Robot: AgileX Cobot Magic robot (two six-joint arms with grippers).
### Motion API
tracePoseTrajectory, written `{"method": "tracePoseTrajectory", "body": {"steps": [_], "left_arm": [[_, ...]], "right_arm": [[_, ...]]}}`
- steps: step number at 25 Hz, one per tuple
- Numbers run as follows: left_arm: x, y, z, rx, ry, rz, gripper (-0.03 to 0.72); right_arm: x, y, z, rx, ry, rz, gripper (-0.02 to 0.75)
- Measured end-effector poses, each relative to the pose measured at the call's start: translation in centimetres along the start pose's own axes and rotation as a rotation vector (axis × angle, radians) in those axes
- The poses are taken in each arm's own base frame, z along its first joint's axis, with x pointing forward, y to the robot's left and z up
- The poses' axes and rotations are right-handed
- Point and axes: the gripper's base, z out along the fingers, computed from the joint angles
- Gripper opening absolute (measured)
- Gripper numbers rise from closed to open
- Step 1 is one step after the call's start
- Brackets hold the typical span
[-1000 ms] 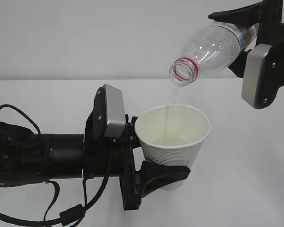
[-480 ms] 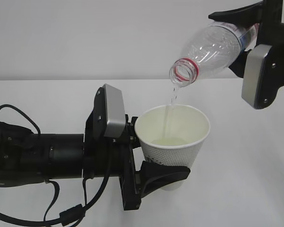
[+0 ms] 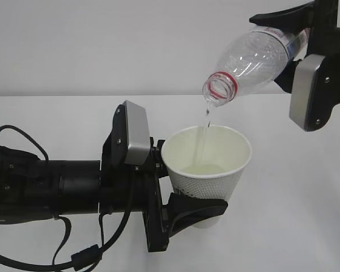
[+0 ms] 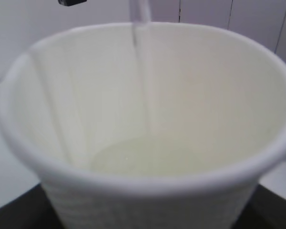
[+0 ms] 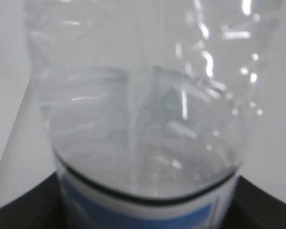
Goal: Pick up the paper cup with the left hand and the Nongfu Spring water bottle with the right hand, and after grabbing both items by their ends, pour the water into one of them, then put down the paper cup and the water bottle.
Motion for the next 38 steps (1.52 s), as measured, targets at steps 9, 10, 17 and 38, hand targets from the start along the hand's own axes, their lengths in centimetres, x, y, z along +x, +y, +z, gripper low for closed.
{"method": "tracePoseTrajectory", "body": {"steps": [9, 10, 17, 38], "left_arm": [[0.0, 0.0, 0.0, 0.0, 0.0, 0.0, 0.533], [0.0, 0.0, 0.0, 0.0, 0.0, 0.0, 0.533], [0.0, 0.0, 0.0, 0.0, 0.0, 0.0, 0.532], [0.0, 0.0, 0.0, 0.0, 0.0, 0.0, 0.532]], "right_arm": [[0.0, 0.0, 0.0, 0.0, 0.0, 0.0, 0.48], [0.0, 0.0, 0.0, 0.0, 0.0, 0.0, 0.48], [0.0, 0.0, 0.0, 0.0, 0.0, 0.0, 0.48], [0.0, 0.0, 0.0, 0.0, 0.0, -0.022, 0.48]]}}
